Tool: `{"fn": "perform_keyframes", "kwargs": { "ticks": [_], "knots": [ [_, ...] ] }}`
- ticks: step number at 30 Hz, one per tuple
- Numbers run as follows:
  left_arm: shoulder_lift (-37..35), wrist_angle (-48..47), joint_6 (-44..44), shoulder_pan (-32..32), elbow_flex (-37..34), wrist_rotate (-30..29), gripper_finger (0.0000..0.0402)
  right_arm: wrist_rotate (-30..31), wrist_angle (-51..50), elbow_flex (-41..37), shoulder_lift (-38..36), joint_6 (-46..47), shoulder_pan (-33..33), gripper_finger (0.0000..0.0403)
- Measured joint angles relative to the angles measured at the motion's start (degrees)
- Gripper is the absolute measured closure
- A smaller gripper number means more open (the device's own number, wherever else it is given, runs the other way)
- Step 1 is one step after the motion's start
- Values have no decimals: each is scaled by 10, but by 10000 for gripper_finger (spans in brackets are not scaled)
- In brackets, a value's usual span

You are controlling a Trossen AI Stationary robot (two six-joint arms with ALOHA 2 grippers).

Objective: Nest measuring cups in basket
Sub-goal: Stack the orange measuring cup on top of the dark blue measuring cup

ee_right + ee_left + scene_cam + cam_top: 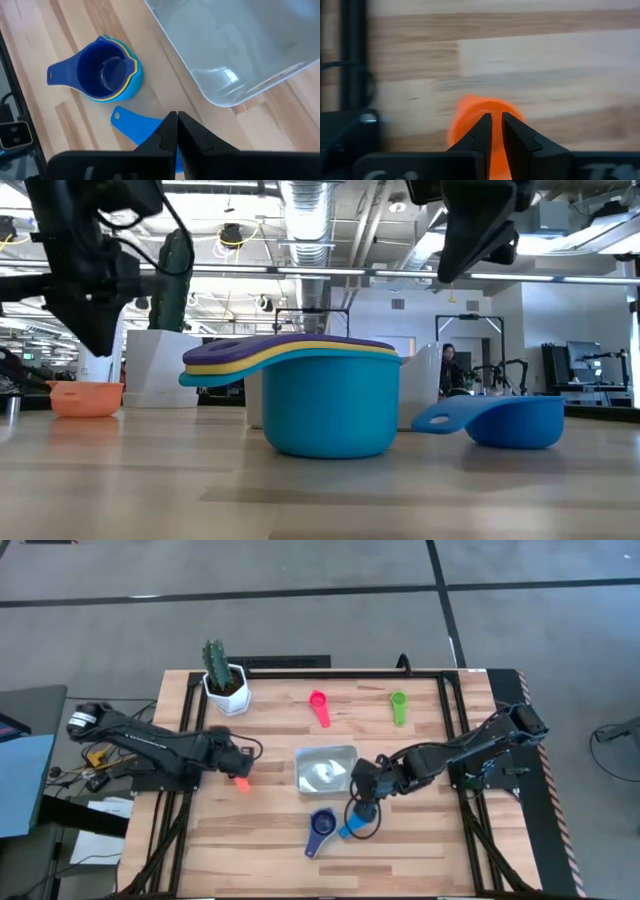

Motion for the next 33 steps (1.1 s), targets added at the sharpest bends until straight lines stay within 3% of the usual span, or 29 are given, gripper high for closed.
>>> {"fn": "perform_keyframes", "kwargs": {
  "ticks": [7, 12, 18, 24, 29, 33],
  "knots": [
    [0, -19, 62, 75, -27, 43, 319, -1, -7, 0, -15, 5, 0, 299],
    [2, 29, 150, 115, -66, 106, 273, -12, -37, 0, -46, 16, 8, 240],
    [3, 73, 195, 139, -87, 141, 277, -12, -60, 0, -93, 27, 16, 198],
    [2, 82, 217, 132, -81, 147, 386, 12, -87, 0, -142, 40, 16, 214],
    [3, 99, 309, 98, -23, 148, 398, 18, -149, 0, -182, 61, 17, 254],
    [4, 188, 420, 52, 51, 141, 399, 23, -226, 0, -194, 83, 19, 287]
  ]
}}
